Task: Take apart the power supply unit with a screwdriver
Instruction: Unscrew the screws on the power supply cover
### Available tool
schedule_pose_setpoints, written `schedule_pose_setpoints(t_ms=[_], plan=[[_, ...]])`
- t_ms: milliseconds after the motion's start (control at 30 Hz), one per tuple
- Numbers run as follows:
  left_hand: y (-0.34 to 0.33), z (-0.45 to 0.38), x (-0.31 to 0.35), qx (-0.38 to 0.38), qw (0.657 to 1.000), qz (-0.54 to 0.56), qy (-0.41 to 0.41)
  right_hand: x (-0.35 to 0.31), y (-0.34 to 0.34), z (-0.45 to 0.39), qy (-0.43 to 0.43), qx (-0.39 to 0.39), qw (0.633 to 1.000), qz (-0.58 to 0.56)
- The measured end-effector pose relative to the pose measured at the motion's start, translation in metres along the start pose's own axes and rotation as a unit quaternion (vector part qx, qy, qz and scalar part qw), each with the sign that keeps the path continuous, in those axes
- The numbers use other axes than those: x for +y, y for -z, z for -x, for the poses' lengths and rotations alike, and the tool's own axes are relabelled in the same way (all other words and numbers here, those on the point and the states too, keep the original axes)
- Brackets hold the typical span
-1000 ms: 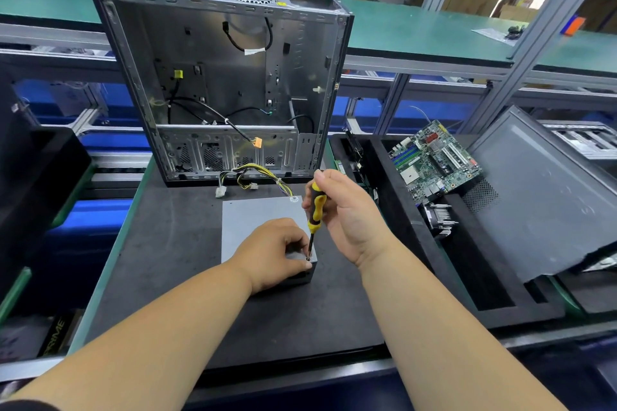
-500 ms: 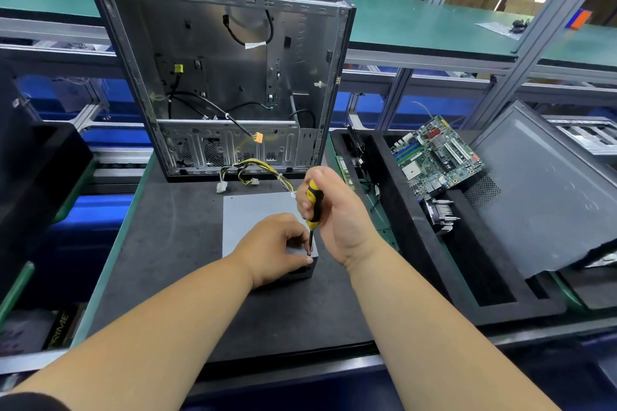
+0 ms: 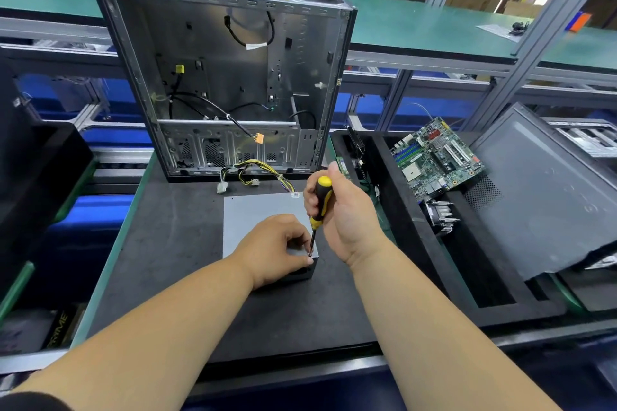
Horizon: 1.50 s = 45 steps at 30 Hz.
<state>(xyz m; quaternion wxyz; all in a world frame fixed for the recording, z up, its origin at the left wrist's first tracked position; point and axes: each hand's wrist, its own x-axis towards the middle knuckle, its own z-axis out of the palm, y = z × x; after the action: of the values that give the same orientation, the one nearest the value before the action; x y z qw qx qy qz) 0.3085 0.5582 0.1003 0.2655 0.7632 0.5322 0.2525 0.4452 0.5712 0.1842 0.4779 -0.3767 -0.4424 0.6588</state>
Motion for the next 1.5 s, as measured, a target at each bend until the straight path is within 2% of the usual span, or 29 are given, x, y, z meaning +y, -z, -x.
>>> schedule_pose_setpoints(t_ms=[200,500,733,1100,1267,1500], plan=[[0.0,0.0,0.0,0.001,1.0,0.015,0.001,0.005,-0.001,0.003,0.017,-0.042,0.999,0.03],[0.0,-0.001,0.0,0.001,1.0,0.009,0.003,-0.004,0.011,0.001,0.014,-0.029,0.998,0.056],[0.001,0.0,0.002,-0.006,1.0,0.014,0.004,0.004,0.007,0.0,0.009,-0.034,0.999,-0.03],[0.001,0.0,0.001,-0.003,1.0,0.005,-0.004,-0.006,0.015,0.002,0.017,-0.02,1.0,0.012],[0.001,0.0,0.001,0.001,1.0,0.012,-0.001,-0.002,0.006,0.004,0.004,-0.046,0.999,-0.008],[0.0,0.0,0.001,-0.002,1.0,0.003,-0.005,0.003,0.003,0.007,0.013,-0.059,0.998,0.022]])
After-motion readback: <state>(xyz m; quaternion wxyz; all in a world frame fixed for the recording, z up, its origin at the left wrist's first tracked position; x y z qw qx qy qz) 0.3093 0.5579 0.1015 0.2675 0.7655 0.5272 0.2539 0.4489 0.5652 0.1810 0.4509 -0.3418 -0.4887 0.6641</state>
